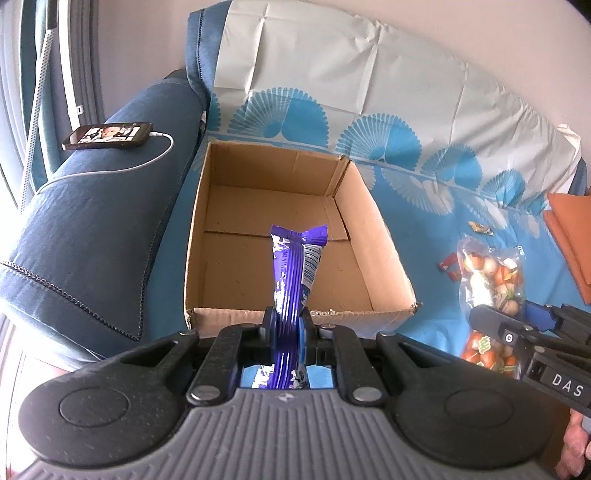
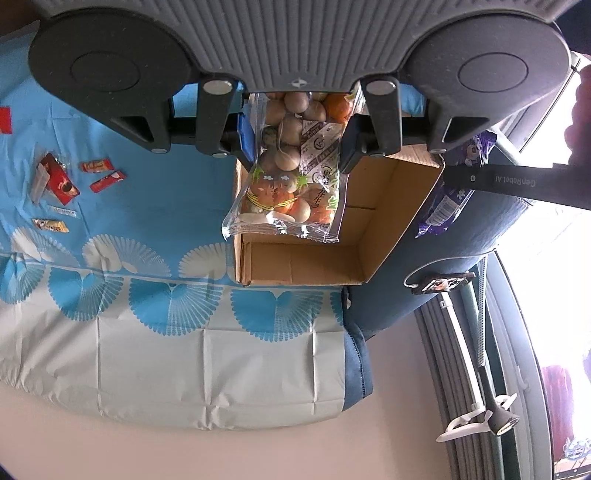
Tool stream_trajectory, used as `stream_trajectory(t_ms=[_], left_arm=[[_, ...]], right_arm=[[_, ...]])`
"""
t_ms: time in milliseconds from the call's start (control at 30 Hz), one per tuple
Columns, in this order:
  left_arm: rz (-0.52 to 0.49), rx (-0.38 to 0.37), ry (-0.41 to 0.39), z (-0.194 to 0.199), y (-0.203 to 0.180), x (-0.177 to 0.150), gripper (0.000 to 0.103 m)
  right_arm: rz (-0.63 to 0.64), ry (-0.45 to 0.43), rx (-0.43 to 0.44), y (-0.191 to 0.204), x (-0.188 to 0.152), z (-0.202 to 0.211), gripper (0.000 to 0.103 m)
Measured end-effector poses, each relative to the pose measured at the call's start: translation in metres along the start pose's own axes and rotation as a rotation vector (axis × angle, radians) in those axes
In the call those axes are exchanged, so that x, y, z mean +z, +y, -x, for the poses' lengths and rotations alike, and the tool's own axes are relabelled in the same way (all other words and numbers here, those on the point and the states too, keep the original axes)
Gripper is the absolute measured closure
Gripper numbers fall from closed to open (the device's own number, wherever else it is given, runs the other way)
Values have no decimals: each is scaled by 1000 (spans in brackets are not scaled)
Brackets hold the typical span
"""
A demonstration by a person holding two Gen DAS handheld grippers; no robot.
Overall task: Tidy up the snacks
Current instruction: 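Carry the purple bar and nut bag with both grippers over the box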
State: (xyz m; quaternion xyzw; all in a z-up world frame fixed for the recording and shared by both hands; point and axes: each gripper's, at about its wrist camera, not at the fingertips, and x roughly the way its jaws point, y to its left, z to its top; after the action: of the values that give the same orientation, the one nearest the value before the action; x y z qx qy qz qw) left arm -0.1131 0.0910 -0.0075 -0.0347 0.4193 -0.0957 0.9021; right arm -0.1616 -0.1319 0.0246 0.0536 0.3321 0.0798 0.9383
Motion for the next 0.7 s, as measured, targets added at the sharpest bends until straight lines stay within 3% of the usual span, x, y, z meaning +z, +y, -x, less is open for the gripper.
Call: stream_trajectory(t_ms=[700], left_arm=[[-10,11,19,-17,3,10,91]], right_arm=[[-31,14,-9,-2,3,-13,54]])
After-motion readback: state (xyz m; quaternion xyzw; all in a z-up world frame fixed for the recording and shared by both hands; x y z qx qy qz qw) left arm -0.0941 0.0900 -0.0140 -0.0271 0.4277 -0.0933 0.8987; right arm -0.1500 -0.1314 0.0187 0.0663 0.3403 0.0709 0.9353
